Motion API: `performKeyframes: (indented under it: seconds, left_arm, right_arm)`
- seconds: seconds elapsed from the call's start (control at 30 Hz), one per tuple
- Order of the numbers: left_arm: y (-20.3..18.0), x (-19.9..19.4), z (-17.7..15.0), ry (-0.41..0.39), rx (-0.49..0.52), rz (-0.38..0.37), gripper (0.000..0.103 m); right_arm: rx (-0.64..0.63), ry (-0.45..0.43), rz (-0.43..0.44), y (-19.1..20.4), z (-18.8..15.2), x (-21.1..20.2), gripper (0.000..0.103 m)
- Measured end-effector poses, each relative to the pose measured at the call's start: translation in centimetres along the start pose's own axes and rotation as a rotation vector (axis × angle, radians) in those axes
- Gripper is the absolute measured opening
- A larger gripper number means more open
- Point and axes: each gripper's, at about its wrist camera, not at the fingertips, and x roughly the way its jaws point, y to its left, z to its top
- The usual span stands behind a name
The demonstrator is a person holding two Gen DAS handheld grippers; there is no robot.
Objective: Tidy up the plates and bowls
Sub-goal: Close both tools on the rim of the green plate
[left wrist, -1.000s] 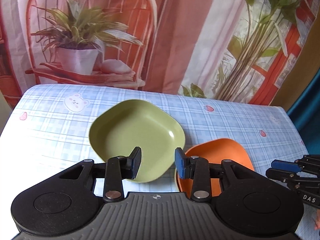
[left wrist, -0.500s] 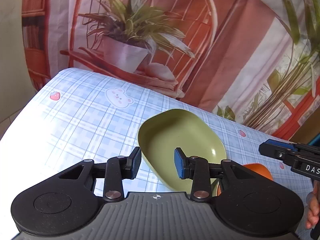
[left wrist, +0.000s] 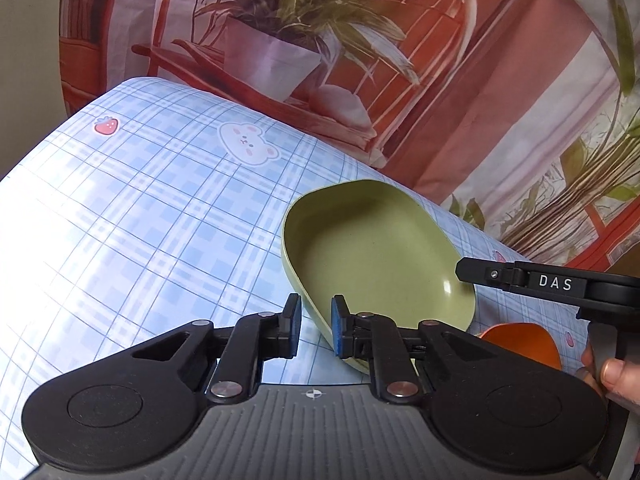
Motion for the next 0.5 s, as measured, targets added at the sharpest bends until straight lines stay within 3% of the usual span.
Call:
performKeyframes:
  seconds: [0.1, 0.27, 0.5]
  left_arm:
    - [0.0, 0.1, -0.1, -0.004, -0.003, -0.001, 0.016]
    - [0.3, 0.2, -0.2, -0.009, -0.012, -0.012, 0.015]
    - [0.3, -0.7, 0.2, -0.028, -0.011, -0.009, 0.015]
  right_arm:
    - [0.009, 0.007, 0.005, -0.2, -0.1, 0.4, 0.024]
    - [0.007, 0.02, 0.012, -0.1, -0.3, 0.5, 0.009]
    - [0.006, -0.029, 0.029, 0.5, -0.1, -0.6, 0.008]
